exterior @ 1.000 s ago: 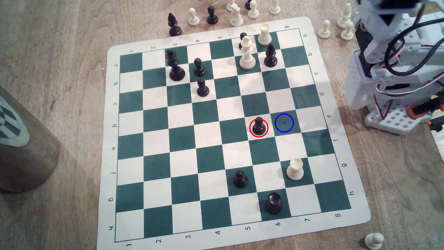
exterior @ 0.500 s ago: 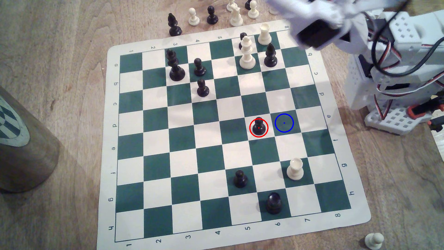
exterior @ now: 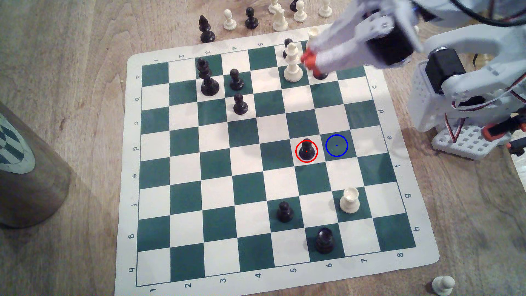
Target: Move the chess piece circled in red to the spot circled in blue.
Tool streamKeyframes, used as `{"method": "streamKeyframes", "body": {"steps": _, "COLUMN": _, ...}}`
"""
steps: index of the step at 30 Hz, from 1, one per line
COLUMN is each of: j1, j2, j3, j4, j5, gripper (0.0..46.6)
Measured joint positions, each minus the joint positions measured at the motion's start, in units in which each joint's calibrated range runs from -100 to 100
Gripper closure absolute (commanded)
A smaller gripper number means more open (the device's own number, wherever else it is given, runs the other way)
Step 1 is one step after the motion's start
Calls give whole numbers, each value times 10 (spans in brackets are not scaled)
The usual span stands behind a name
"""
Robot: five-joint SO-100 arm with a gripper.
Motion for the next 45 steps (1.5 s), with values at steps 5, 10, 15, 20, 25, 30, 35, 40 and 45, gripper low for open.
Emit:
{"method": "streamKeyframes", "body": {"steps": 5, "j1": -25, "j2": 64, "j3": -23, "j4": 32, "j5": -21, "gripper": 460}}
{"method": "streamKeyframes", "body": {"steps": 10, "j1": -41, "j2": 123, "j3": -38, "j4": 57, "j5": -20, "gripper": 360}}
{"method": "streamKeyframes", "body": {"steps": 15, "j1": -21, "j2": 225, "j3": -65, "j4": 38, "j5": -49, "gripper": 339}}
{"method": "streamKeyframes", "body": {"steps": 20, "j1": 18, "j2": 328, "j3": -80, "j4": 34, "j5": -70, "gripper": 316}}
{"method": "streamKeyframes", "body": {"steps": 25, "j1": 31, "j2": 387, "j3": -71, "j4": 13, "j5": -79, "gripper": 302}}
{"method": "streamKeyframes", "body": {"steps": 30, "j1": 10, "j2": 405, "j3": -40, "j4": -10, "j5": -85, "gripper": 308}}
{"method": "streamKeyframes", "body": {"steps": 35, "j1": -10, "j2": 437, "j3": -24, "j4": -32, "j5": -90, "gripper": 309}}
{"method": "streamKeyframes", "body": {"steps": 40, "j1": -7, "j2": 468, "j3": -10, "j4": -66, "j5": -90, "gripper": 309}}
{"method": "streamKeyframes", "body": {"steps": 45, "j1": -10, "j2": 499, "j3": -10, "j4": -92, "j5": -90, "gripper": 321}}
